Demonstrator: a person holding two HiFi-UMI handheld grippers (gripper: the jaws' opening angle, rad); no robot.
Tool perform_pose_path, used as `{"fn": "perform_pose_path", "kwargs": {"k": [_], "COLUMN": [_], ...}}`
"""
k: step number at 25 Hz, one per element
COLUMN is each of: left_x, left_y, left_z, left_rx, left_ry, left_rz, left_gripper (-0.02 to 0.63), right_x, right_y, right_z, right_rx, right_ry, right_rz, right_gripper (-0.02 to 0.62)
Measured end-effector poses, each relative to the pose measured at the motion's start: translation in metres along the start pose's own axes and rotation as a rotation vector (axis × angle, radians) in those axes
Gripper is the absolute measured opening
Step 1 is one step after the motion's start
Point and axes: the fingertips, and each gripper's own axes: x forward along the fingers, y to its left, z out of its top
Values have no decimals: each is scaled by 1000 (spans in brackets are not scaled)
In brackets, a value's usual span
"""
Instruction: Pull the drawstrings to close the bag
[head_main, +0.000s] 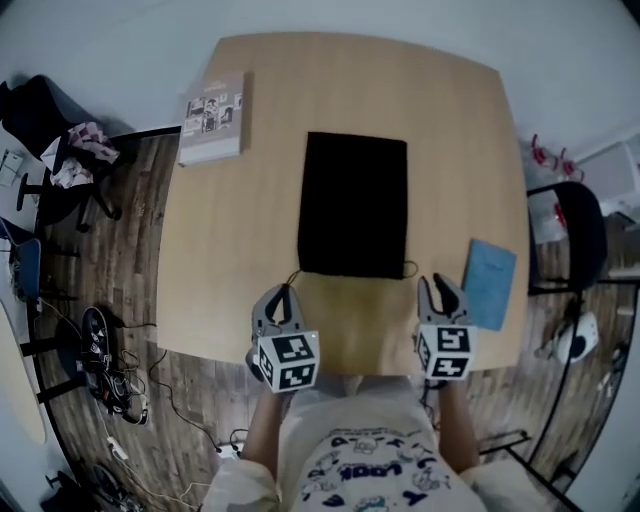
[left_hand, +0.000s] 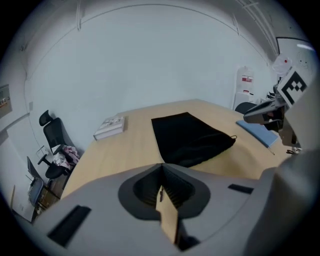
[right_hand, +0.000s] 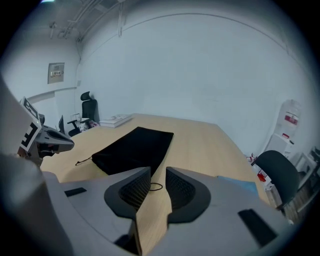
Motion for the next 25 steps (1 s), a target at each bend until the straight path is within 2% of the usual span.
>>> {"fn": "perform_pose_path", "kwargs": {"k": [5,8,13,16,21,25], "left_x": [17,24,33,40,54,61], "left_y": [-6,-10,-14,-16,-18,-17], "left_z": [-12,-15,-20,-24,-35,-39], "left_rx": [40,81,109,124,221,283], "left_ry": [72,93,129,160,231,275], "left_rz": [-84,-126,-181,-215,-255,-248], "left_gripper": [-3,10,88,105,107,106], "right_x": [7,14,27,35,49,54], "right_y": [-6,-4,7,14,28,33], "right_z": [-13,-20,-35,-44,-52,-63], "right_rx": [-18,-80,-301,-460,-724,-803], "right_ry": [67,107,181,225,284,344], "right_rz": [-2,33,151,240,367,439], "right_gripper": [92,113,153,153,153,153]}}
